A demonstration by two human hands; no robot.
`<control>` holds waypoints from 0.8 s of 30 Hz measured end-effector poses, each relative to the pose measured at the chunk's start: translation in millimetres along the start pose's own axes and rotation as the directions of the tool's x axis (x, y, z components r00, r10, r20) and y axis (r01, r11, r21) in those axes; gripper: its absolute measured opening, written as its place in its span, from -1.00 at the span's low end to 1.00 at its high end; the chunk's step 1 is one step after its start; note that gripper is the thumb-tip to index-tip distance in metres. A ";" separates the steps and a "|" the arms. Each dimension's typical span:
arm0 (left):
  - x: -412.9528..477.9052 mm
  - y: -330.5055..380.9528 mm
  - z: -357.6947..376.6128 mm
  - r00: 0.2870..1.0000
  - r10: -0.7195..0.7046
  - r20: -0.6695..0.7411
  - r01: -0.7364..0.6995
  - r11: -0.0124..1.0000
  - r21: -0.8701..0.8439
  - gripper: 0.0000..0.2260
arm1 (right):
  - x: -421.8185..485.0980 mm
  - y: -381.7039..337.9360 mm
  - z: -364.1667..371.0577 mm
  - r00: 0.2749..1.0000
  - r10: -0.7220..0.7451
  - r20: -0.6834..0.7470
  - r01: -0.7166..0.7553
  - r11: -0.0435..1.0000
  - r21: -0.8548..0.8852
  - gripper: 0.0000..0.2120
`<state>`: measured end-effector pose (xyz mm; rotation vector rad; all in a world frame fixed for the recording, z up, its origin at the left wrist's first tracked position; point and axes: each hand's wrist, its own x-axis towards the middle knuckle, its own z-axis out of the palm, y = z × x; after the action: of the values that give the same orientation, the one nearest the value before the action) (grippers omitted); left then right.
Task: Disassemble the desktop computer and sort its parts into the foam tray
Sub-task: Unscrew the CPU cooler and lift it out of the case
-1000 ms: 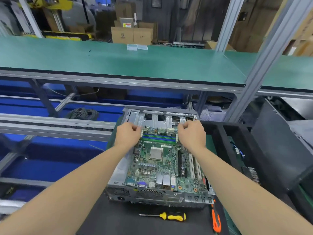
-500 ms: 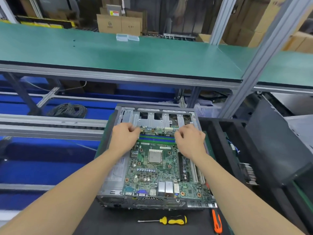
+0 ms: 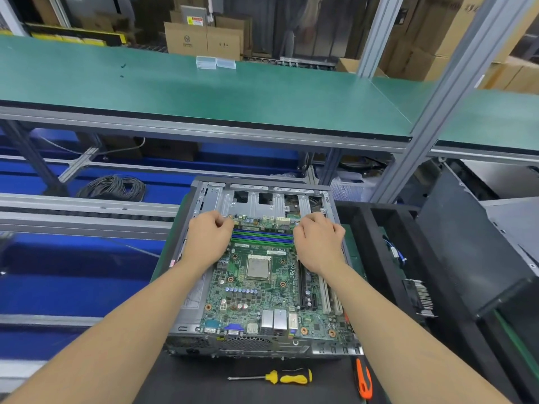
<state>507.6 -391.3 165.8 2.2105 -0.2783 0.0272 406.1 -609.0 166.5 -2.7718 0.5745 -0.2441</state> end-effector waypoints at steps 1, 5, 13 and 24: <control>0.2 0.8 -0.4 1.000 -0.004 0.005 0.004 1.000 -0.002 -0.74 | -0.1 -0.3 0.1 1.000 0.002 -0.001 -0.002 1.000 0.001 -0.67; 0.6 2.3 -3.7 0.999 -0.038 0.030 0.038 0.999 -0.022 -0.72 | 1.0 -0.9 -0.8 1.000 0.014 0.006 -0.015 1.000 0.022 -0.66; 7.1 -1.8 -10.1 0.992 -0.075 0.100 0.081 0.995 -0.055 -0.65 | 1.6 0.7 0.3 0.999 0.037 -0.015 -0.035 0.994 0.108 -0.62; 5.1 -3.6 -13.8 0.991 -0.049 0.121 0.054 0.998 -0.038 -0.89 | -1.2 -1.4 -4.0 0.999 0.023 -0.045 -0.020 0.997 0.077 -0.66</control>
<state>514.4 -379.3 172.0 2.1806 -0.2860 -0.1393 404.6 -608.2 170.6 -2.6916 0.5935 -0.3191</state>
